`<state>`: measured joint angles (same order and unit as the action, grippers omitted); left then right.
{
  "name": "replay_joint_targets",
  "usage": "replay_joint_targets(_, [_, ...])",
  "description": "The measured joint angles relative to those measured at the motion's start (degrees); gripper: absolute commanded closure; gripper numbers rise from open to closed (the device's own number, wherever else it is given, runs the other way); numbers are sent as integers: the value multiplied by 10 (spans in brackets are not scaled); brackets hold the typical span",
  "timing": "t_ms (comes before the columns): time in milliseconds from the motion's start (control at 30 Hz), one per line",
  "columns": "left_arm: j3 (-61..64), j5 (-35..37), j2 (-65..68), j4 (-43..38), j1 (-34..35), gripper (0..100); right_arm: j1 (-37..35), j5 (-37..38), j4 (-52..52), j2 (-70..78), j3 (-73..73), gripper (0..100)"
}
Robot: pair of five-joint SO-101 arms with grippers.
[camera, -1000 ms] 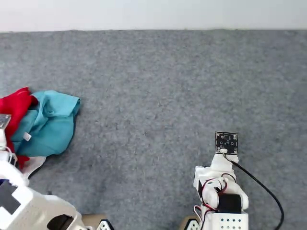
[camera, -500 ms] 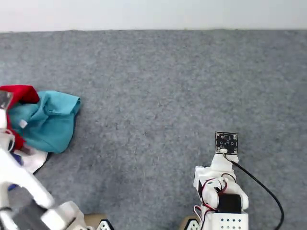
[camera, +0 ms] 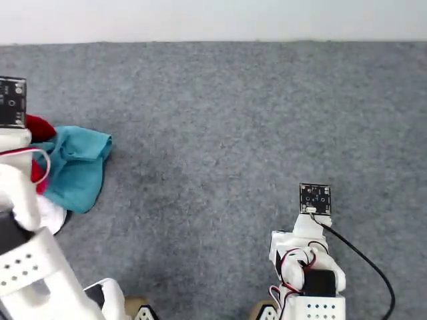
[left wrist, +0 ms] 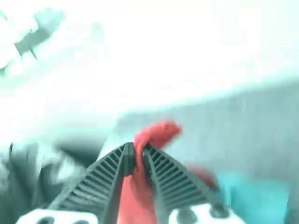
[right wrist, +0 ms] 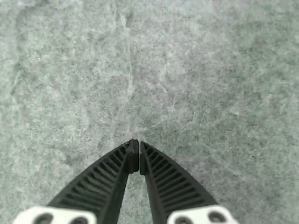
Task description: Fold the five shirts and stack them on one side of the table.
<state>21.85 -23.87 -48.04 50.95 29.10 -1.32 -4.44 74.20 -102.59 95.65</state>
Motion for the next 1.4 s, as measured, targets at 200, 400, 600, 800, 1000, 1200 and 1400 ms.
replay_joint_targets(200, [-29, 54, -8, -153, -84, 987, 0, 0, 0, 0, 0, 984])
replay_joint_targets(400, [-83, 31, -8, -274, -192, 987, 0, 0, 0, 0, 0, 984])
replay_joint_targets(600, [-91, -90, -14, -268, -295, 987, 0, 0, 0, 0, 0, 984])
replay_joint_targets(800, [-91, -103, -16, -132, -277, 987, 0, 0, 0, 0, 0, 984])
replay_joint_targets(1000, [-91, -103, -16, 47, -244, 987, 0, 0, 0, 0, 0, 984])
replay_joint_targets(1200, [-78, -103, -16, 239, -238, 986, 0, 0, 0, 0, 0, 984])
replay_joint_targets(1400, [65, -103, -16, 294, -226, 986, 0, 0, 0, 0, 0, 984])
